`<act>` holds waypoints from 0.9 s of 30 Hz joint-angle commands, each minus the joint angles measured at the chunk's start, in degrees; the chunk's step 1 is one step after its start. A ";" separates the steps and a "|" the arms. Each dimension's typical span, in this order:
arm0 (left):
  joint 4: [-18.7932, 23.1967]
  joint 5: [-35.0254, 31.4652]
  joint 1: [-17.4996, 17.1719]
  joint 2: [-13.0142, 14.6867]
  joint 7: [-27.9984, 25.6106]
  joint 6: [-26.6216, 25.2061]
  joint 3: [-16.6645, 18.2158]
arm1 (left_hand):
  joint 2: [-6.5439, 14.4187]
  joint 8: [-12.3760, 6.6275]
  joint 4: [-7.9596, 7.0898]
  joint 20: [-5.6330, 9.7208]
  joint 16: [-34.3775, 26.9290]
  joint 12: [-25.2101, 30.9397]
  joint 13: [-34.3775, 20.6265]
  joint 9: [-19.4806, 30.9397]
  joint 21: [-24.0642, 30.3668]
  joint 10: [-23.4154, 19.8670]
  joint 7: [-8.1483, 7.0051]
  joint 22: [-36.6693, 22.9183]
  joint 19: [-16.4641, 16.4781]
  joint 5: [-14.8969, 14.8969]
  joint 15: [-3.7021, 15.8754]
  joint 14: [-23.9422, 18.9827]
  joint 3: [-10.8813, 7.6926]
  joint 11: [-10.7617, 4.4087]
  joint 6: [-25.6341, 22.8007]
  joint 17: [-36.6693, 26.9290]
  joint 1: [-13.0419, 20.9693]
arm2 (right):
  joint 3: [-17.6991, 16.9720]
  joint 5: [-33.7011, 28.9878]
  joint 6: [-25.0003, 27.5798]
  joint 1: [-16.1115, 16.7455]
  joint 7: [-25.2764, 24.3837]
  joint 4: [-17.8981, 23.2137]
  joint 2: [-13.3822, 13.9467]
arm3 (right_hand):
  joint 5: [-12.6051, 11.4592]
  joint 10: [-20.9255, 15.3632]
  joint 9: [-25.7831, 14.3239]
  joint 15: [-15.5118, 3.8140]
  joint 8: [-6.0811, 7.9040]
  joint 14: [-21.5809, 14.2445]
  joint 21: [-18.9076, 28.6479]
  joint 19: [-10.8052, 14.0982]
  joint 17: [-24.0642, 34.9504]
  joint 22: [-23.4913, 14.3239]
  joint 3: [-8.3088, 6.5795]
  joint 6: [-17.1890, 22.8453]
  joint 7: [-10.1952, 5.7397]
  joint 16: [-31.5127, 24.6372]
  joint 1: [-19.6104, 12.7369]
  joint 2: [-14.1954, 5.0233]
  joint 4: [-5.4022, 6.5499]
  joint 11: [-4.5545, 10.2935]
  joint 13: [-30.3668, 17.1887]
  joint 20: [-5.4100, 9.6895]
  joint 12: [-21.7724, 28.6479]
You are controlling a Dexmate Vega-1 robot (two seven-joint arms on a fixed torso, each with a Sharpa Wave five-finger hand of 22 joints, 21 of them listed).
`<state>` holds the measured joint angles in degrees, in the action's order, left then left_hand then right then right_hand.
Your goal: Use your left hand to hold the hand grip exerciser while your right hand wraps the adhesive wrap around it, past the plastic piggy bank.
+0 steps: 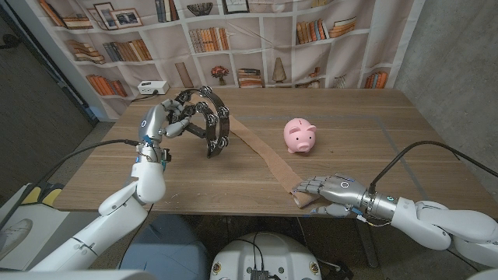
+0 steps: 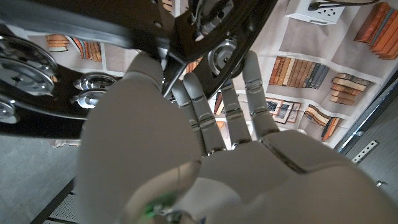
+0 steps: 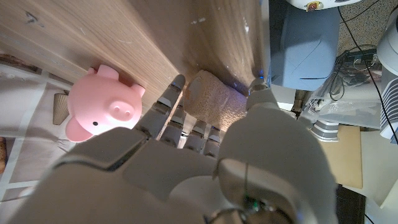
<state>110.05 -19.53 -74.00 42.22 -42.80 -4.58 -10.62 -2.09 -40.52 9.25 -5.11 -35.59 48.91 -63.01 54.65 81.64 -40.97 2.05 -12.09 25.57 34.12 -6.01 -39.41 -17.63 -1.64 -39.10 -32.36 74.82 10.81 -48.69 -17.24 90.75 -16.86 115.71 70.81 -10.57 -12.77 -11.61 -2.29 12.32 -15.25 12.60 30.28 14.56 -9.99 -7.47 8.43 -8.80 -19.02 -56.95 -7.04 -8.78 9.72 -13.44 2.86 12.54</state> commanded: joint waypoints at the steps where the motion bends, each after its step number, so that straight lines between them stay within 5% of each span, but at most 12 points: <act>1: 0.91 -0.23 -0.90 0.19 -0.20 -0.30 0.31 | 5.54 0.34 -0.22 3.09 -17.53 -0.32 -0.16 0.09 0.00 -0.40 -0.17 -0.18 1.80 4.97 13.34 -13.27 -2.37 -0.21 -0.28 -15.15 4.99 | 2.60 0.02 2.56 -0.69 -2.73 -0.21 1.53 | -0.42 -2.02 -0.08 -10.46 0.56 -3.42 0.72 1.59 0.82 -0.25 -0.83 1.35 -0.46 -1.85 -1.60 -0.33 -0.11 0.34 -0.30 3.02 0.92; 10: 1.09 -0.42 -1.44 0.11 -0.39 -0.13 0.44 | 5.40 0.46 -0.18 3.22 -17.72 -0.46 -0.24 -0.07 0.01 -0.32 -0.30 -0.21 1.99 5.03 13.46 -13.48 -2.43 -0.17 -0.50 -15.31 4.75 | 4.81 -0.22 4.02 -1.35 -6.87 -0.61 1.27 | -0.40 -8.21 -0.29 -11.02 1.85 -8.59 1.59 3.95 3.12 -0.77 -2.40 5.87 -1.30 -5.16 -5.11 -1.67 -0.23 1.28 -1.32 4.57 3.18; 18: 0.52 -0.29 -1.14 -0.10 -0.41 0.48 0.31 | 5.44 0.44 -0.14 3.24 -17.72 -0.46 -0.39 0.17 0.00 -0.43 -0.30 -0.25 1.97 5.07 13.46 -13.41 -2.56 -0.26 -0.39 -15.38 4.69 | 4.93 2.71 3.64 -0.73 -12.57 -1.25 0.76 | 0.06 -18.66 -1.32 -11.36 5.72 -18.07 4.26 6.58 8.88 -1.84 -3.17 16.96 -2.29 -11.50 -8.48 -1.76 0.08 1.88 -5.25 6.29 7.65; 27: -0.53 0.03 -0.32 -0.33 -0.39 1.29 0.02 | 5.51 0.59 -0.11 3.16 -17.69 -0.55 -0.51 0.16 -0.02 -0.43 -0.24 -0.28 1.82 5.07 13.40 -13.16 -2.70 0.03 -0.32 -15.43 4.68 | 3.98 5.25 3.09 -0.27 -15.31 -0.48 0.57 | 0.17 -23.10 -1.92 -11.45 7.18 -22.92 5.97 6.61 11.48 -2.31 -4.14 21.98 -2.45 -13.11 -10.03 -2.41 0.42 1.99 -7.44 6.97 9.70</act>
<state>110.56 -19.84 -75.06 42.14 -43.15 -4.37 -10.31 -1.84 -40.14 9.25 -5.11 -35.59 48.65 -63.29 54.71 81.39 -40.99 1.73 -12.14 25.57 34.12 -6.01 -39.41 -17.63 -1.65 -39.41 -32.36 74.58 15.25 -46.40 -13.72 89.96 -28.00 114.87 71.82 -10.32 -34.61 -13.15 -3.50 19.08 -37.02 18.02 36.30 25.51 -12.14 -10.63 29.43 -11.16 -31.64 -65.70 -7.80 -8.90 11.21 -19.58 3.37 21.77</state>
